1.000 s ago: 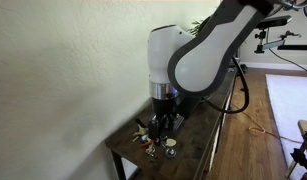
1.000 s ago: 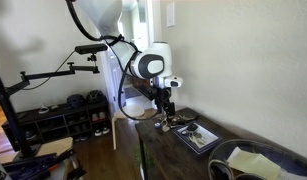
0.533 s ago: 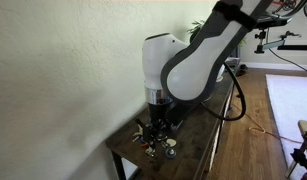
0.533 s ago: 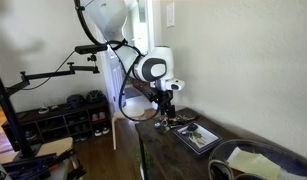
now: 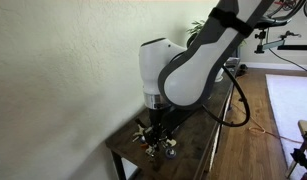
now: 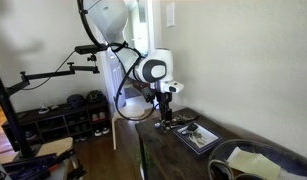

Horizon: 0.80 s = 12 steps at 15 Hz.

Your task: Put two sets of keys on top of the blue and white object.

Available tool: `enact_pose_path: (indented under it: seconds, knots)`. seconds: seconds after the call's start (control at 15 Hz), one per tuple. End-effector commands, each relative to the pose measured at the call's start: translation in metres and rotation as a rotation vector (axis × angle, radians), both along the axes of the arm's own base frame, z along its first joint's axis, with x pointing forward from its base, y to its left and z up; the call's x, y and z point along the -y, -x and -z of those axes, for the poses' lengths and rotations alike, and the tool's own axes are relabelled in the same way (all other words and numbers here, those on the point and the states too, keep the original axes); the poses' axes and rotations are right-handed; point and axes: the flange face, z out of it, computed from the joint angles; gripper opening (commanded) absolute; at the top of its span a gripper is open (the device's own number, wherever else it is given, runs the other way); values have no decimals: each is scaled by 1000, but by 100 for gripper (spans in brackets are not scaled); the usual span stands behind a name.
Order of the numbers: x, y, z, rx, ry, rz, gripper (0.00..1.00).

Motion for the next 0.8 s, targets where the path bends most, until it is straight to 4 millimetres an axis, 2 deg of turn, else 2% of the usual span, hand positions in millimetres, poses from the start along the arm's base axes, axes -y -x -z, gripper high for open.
enact_pose_path:
  seconds: [0.0,0.33,0.6,0.73]
  knots:
    - [-7,0,-2,-27,14,41,39]
    - [-5,0,-3,-34,15,63,7]
    - [-3,1,-4,-35,15,69,0]
    - [-2,1,-4,-34,15,67,3]
